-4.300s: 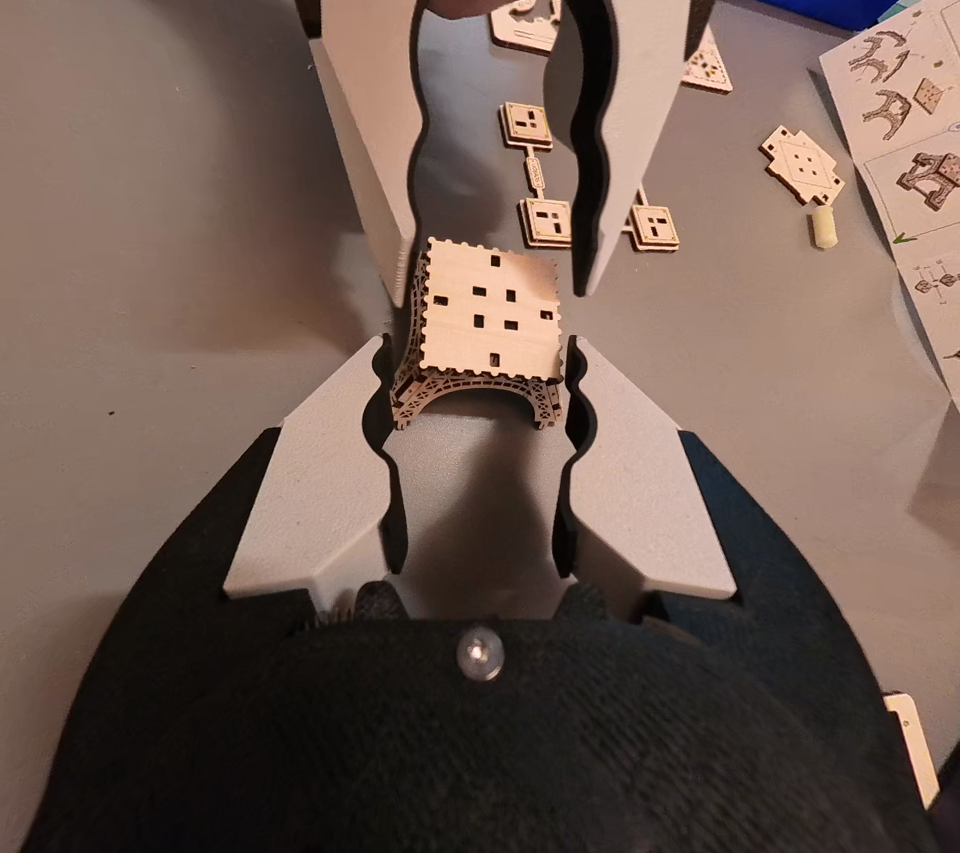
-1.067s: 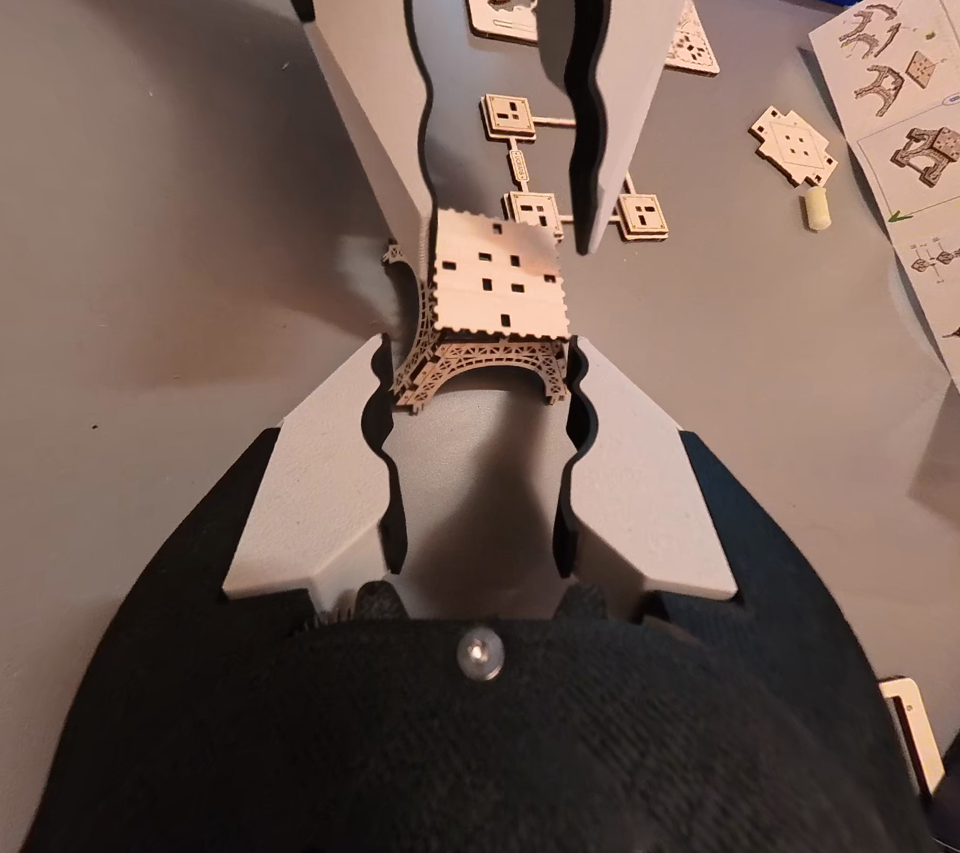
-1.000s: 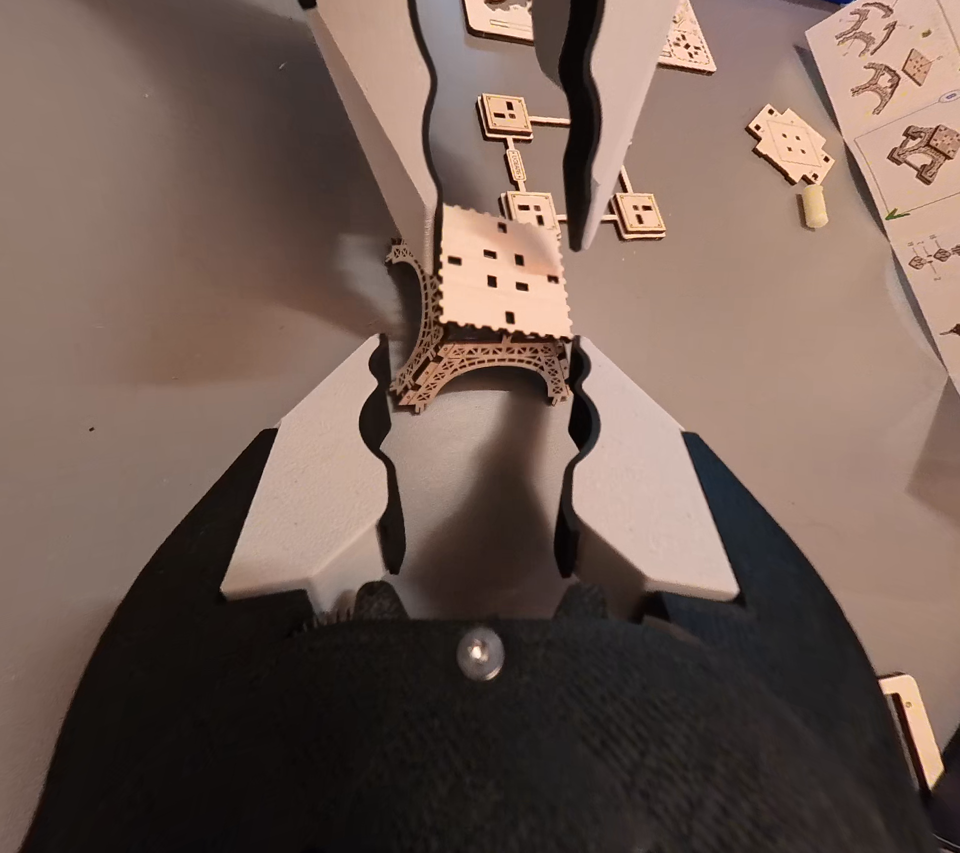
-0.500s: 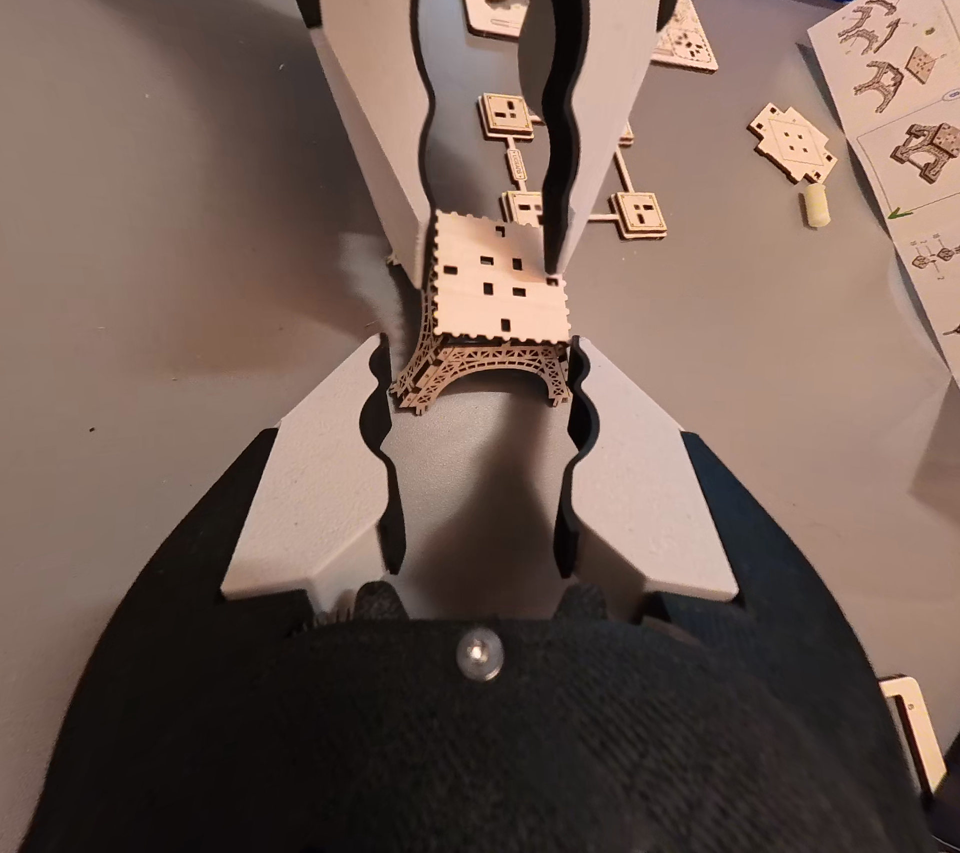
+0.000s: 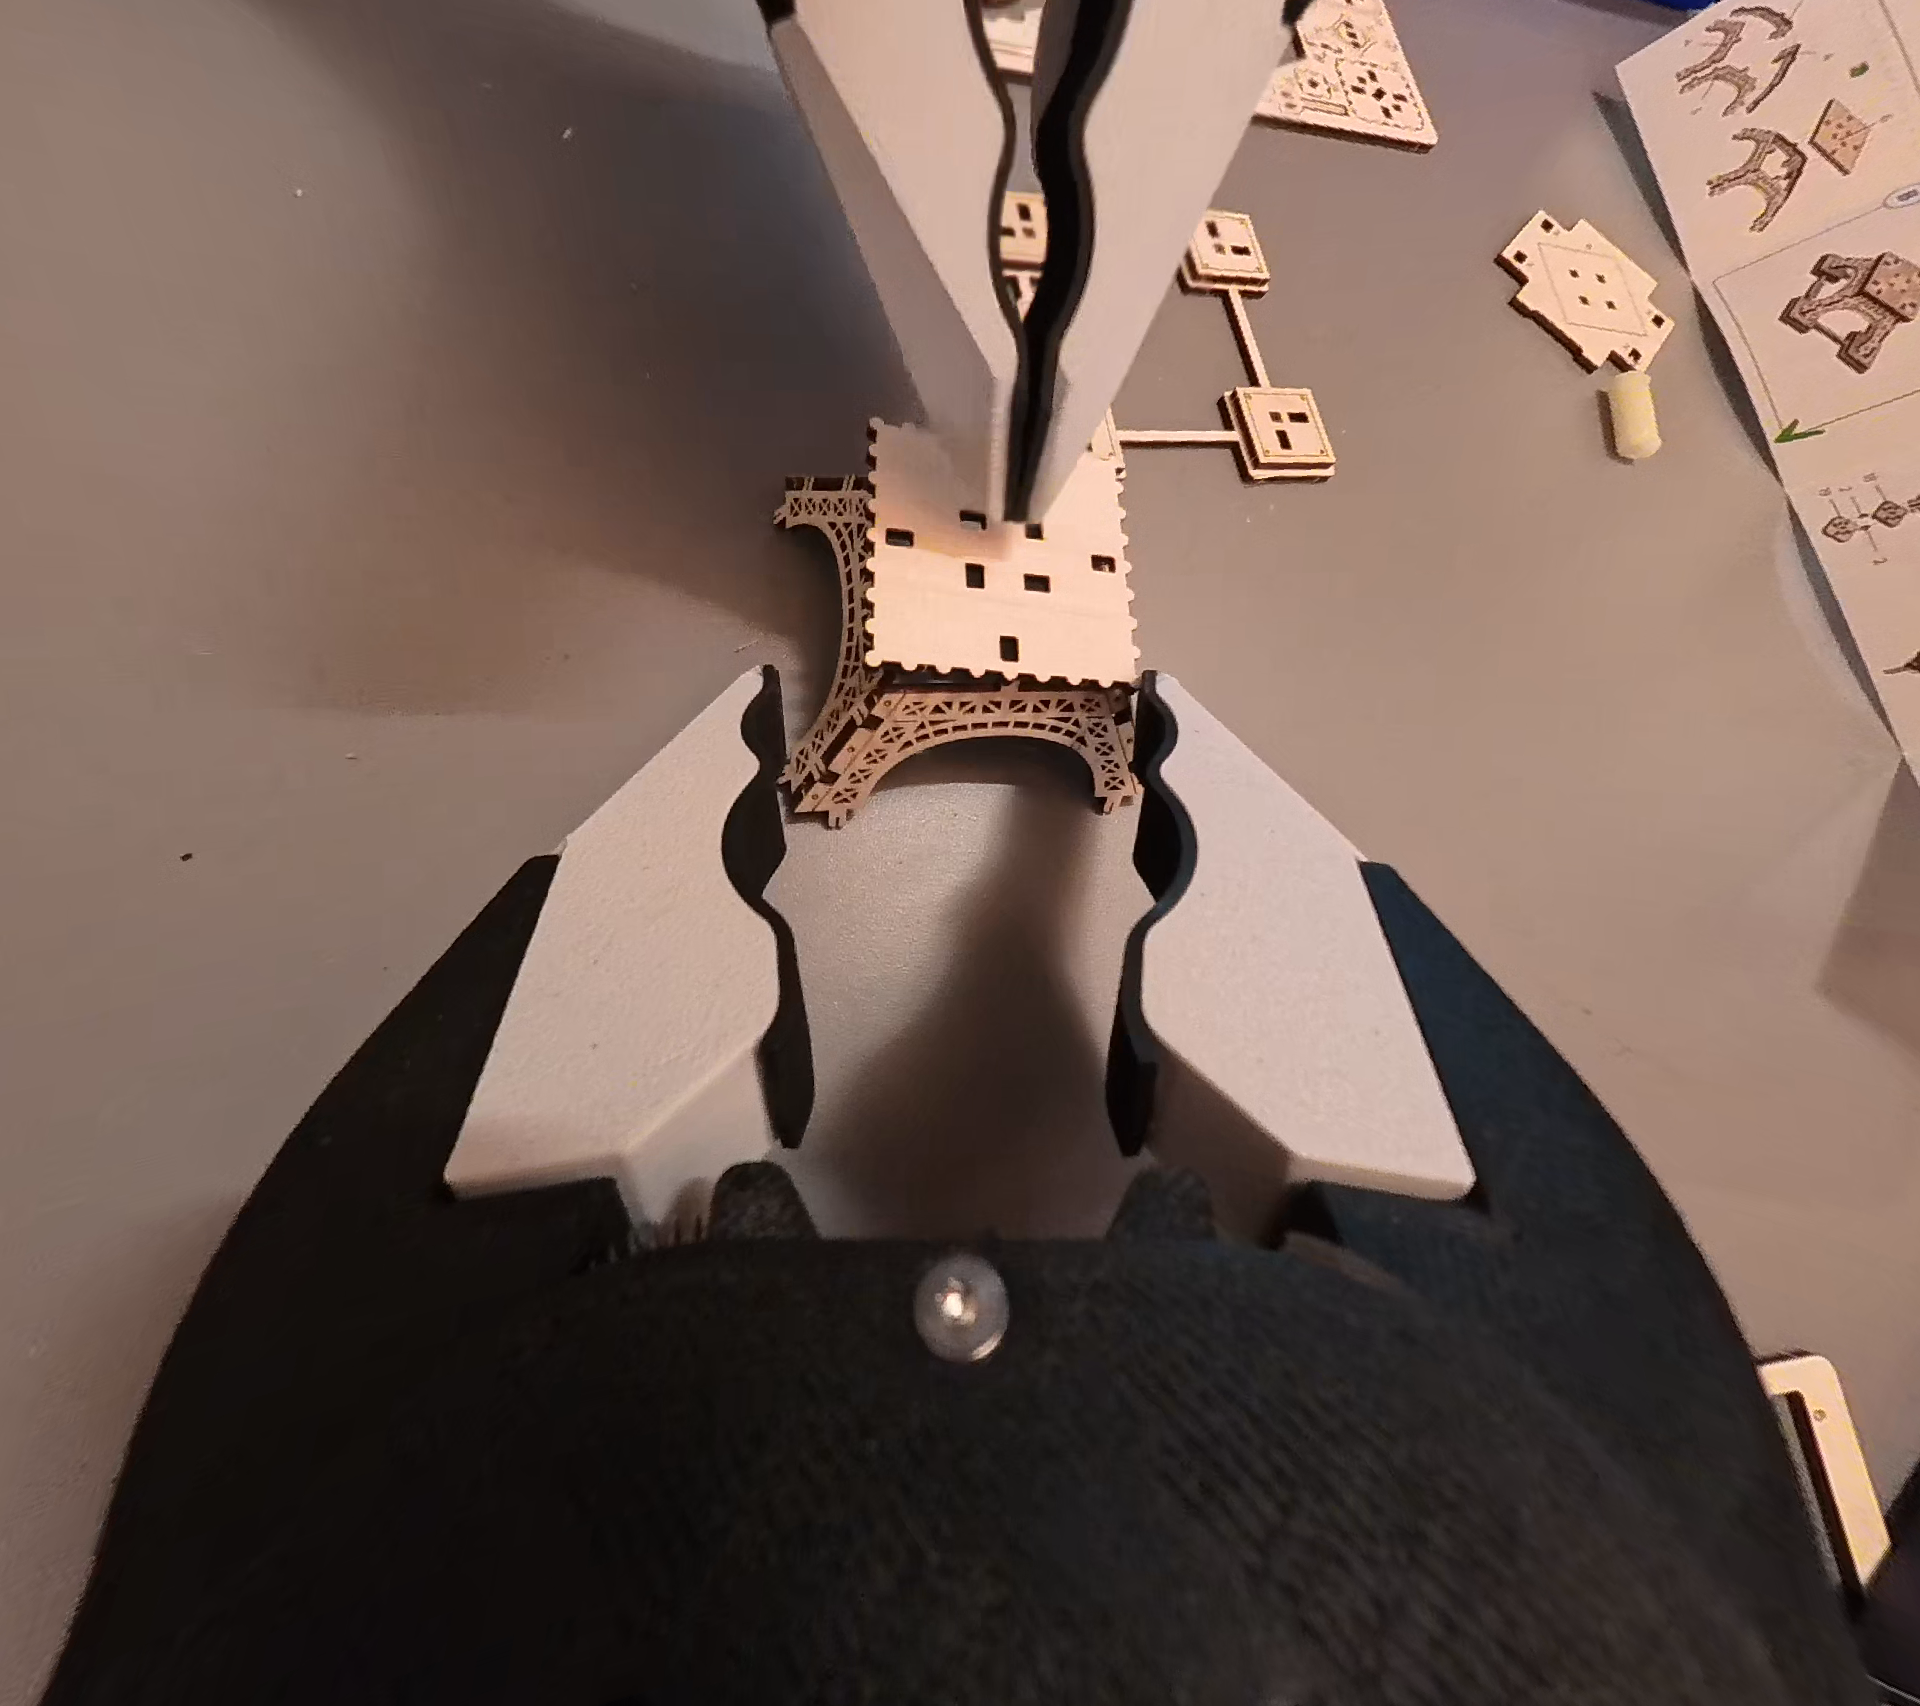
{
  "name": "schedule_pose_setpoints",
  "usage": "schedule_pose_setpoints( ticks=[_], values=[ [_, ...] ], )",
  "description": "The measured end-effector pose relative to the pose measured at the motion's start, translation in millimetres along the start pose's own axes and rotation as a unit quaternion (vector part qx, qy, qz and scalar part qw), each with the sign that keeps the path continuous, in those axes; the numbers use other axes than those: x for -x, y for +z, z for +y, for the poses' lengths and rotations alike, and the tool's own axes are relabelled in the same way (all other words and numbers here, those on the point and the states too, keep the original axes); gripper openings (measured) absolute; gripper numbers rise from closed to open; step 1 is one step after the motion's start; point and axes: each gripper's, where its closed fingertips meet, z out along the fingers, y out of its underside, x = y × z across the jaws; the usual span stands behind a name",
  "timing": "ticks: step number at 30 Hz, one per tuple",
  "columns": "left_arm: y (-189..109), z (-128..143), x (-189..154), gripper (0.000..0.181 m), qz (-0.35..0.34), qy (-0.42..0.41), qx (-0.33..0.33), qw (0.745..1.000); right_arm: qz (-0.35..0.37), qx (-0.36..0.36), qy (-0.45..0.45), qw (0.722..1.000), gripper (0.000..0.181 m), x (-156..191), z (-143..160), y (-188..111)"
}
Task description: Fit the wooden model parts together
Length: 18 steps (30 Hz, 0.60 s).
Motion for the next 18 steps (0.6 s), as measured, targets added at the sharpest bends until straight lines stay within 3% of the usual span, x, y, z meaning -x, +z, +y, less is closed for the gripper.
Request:
schedule_pose_setpoints(
  ticks=[18],
  values=[
    [5.7,-0.3,-1.9,0.0,0.01,-0.035,-0.025,0.999,0.004,0.002,0.001,1.0,0.061,-1.1,0.5,0.0]
  ],
)
